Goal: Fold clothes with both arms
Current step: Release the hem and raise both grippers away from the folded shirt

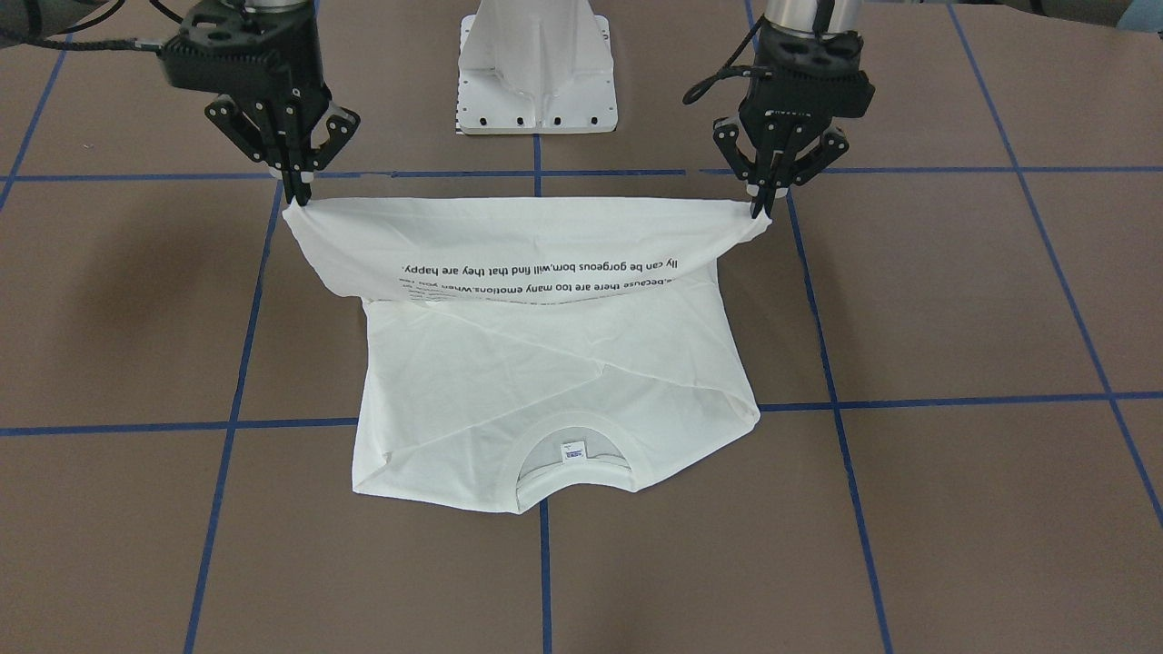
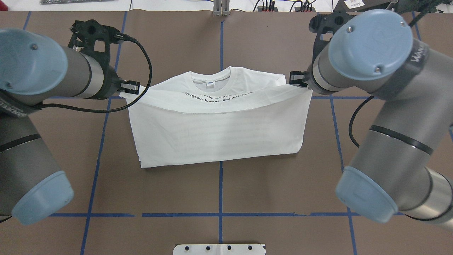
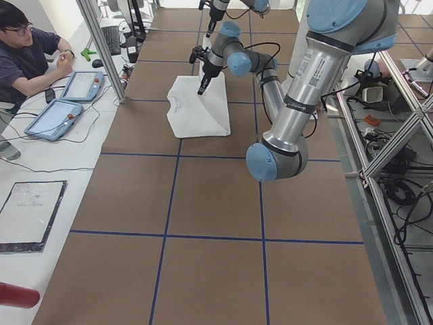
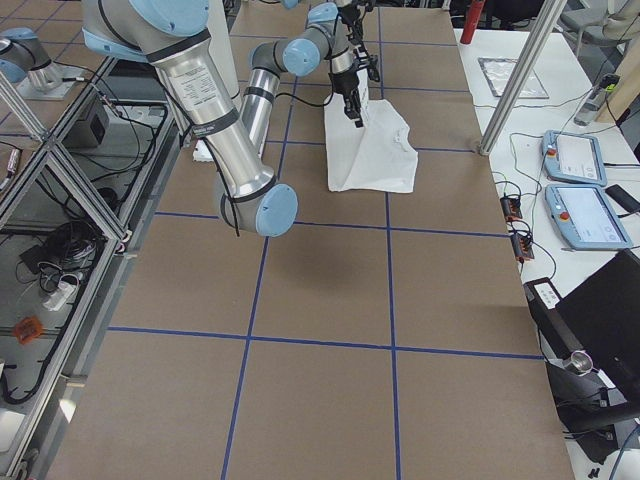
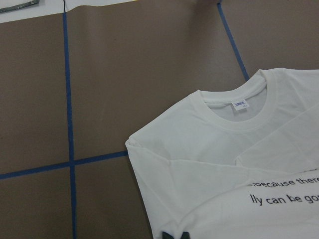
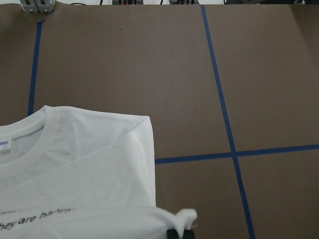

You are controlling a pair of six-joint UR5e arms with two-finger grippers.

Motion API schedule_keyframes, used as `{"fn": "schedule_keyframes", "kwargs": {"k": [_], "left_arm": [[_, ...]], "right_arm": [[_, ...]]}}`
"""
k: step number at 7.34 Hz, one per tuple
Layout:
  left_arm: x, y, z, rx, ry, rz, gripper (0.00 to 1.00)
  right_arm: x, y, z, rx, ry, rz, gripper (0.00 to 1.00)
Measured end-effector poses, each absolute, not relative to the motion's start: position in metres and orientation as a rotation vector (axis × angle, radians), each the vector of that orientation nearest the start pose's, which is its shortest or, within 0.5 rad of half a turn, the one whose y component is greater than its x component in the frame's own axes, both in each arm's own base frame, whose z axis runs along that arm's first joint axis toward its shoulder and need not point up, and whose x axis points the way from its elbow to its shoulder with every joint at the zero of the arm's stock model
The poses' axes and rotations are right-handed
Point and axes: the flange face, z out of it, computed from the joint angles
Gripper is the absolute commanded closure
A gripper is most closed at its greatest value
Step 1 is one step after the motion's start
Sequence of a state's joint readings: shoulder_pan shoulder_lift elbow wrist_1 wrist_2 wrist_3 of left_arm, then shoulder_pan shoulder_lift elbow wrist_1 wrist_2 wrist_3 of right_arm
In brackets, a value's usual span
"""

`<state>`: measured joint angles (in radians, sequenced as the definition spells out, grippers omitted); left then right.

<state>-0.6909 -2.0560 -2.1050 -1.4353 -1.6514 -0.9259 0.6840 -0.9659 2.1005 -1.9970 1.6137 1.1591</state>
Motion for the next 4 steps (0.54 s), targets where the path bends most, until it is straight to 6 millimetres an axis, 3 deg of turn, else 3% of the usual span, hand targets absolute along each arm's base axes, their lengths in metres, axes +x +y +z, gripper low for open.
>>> {"fn": "schedule_keyframes", "kwargs": {"k": [2, 4], "left_arm": [[0.378, -0.480, 0.224, 0.499, 0.724, -0.015, 1.00], [0.409, -0.508, 0.254, 0.510, 0.703, -0.025, 1.00]], "right_arm": [[-0.388, -0.497, 0.201, 0.355, -0.621, 0.233, 1.00], [-0.425, -0.532, 0.223, 0.358, -0.608, 0.222, 1.00]]}}
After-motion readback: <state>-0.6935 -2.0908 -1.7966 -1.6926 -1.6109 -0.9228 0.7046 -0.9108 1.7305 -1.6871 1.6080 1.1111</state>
